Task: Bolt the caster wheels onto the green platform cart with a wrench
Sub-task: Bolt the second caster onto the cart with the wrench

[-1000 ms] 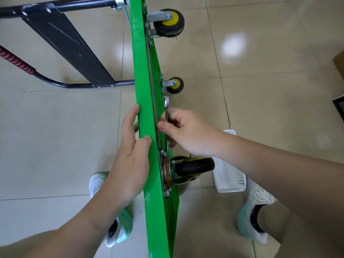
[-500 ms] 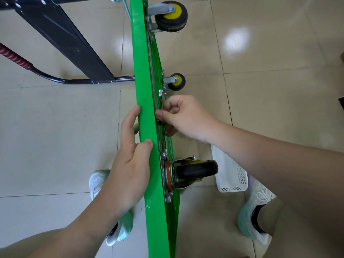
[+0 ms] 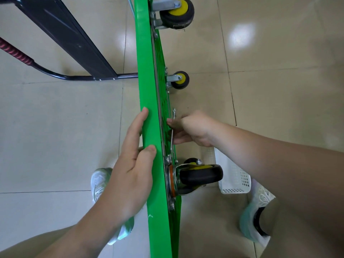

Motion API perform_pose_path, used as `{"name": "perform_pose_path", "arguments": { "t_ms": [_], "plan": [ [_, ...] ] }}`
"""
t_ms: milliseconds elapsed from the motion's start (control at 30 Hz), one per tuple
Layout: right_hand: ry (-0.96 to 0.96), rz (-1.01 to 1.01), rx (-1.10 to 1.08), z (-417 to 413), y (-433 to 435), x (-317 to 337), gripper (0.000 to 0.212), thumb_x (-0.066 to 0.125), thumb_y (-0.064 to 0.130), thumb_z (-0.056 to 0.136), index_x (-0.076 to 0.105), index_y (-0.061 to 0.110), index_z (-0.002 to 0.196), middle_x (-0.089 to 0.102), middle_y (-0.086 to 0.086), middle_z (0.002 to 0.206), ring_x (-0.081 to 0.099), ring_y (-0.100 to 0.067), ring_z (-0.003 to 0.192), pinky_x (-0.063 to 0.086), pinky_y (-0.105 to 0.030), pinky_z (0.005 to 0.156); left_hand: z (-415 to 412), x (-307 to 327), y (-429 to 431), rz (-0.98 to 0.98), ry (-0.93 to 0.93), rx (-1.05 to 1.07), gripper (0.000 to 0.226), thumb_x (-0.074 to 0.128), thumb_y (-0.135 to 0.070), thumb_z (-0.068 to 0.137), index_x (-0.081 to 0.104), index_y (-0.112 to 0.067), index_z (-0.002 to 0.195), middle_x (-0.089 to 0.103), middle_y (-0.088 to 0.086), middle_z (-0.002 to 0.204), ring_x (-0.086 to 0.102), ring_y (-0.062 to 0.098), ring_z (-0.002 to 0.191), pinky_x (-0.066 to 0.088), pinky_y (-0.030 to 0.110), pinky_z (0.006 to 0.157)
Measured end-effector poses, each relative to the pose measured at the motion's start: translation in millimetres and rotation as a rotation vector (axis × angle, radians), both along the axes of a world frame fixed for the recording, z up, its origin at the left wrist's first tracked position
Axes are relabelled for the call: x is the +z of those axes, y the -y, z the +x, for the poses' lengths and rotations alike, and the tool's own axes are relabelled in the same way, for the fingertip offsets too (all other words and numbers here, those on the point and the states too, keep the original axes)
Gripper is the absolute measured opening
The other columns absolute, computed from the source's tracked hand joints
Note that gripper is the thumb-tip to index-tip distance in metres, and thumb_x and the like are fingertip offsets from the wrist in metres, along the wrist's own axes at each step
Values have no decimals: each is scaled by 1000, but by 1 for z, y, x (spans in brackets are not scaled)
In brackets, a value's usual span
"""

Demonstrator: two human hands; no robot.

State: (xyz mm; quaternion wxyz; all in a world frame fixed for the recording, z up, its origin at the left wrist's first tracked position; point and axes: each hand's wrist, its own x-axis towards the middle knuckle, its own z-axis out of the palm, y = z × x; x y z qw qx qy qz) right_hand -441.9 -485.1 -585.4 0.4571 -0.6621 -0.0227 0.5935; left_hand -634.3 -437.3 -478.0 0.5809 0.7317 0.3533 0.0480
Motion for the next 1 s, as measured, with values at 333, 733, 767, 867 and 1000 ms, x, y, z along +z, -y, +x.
{"name": "perform_pose_path", "arguments": {
  "t_ms": [333,733,767,867,1000],
  "plan": [
    [234,261,-236,21,24,60,8,68,11,93,62,5,92,72,-13,88,75,-25,76,62,-31,66,0,-1,1,41,12,15,63,33,-37,93,24,-70,146,36,-33,156,39,0,145,33,42,122],
    [509,584,-62,-38,71,96,23,79,-5,75,72,15,86,76,1,81,75,-17,84,60,-30,84,0,-13,4,62,93,11,65,31,-29,95,21,-52,155,26,-53,146,23,-23,141,20,7,117],
    [514,583,-60,-40,71,95,24,79,-5,76,72,15,86,76,4,80,74,-14,82,60,-28,83,0,-14,4,58,93,19,65,32,-30,95,21,-52,155,26,-52,147,24,-23,142,21,10,119],
    [529,569,-46,-44,67,92,25,80,-4,75,71,17,84,75,10,77,72,-7,78,58,-22,81,1,-13,5,44,98,38,65,32,-30,94,23,-54,154,27,-45,152,26,-18,144,21,26,126],
    [518,547,-54,-45,59,90,24,81,-2,76,72,18,86,74,9,77,72,-7,77,59,-24,79,0,-12,5,38,102,43,62,33,-29,94,24,-60,147,29,-42,154,28,-15,145,22,34,128]
  ]
}}
